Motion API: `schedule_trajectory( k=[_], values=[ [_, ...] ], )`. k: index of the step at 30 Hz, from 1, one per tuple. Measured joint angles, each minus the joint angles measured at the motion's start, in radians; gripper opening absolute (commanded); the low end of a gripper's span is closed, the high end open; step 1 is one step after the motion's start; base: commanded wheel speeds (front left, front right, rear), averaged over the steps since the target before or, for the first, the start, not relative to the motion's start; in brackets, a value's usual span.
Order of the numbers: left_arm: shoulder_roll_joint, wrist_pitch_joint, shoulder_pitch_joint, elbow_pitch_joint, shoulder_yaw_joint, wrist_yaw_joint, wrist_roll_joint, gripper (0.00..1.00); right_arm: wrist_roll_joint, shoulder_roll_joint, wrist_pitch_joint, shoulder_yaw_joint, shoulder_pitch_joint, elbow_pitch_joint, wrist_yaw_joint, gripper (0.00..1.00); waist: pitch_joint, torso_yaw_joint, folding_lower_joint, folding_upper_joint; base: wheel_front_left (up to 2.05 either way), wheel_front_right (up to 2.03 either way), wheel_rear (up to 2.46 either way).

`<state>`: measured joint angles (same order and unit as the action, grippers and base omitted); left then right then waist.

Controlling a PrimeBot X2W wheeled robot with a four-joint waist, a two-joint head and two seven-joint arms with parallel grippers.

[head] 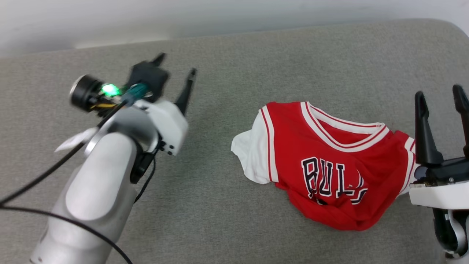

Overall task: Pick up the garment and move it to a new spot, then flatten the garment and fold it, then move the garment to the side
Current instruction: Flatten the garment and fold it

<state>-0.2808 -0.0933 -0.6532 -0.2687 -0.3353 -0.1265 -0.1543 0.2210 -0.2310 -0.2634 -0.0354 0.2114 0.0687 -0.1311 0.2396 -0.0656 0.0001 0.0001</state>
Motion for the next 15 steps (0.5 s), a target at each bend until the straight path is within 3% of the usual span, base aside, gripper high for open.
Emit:
schedule_trajectory(
  k=[11,15],
  values=[
    [-0.244,-0.480,-0.329,0.077,-0.564,-0.003,-0.466,1.00,-0.028,0.074,0.000,-0.001,-0.058,0.017,0.000,1.00,0.072,-0.066,0.0000,0.0000,0.00,0.00,0.00],
    [-0.288,-0.604,-0.431,0.093,-0.718,-0.003,-0.600,1.00,-0.041,0.079,0.000,0.012,-0.052,0.020,0.000,1.00,0.106,-0.096,-0.0001,0.0000,0.00,0.00,0.00]
  ],
)
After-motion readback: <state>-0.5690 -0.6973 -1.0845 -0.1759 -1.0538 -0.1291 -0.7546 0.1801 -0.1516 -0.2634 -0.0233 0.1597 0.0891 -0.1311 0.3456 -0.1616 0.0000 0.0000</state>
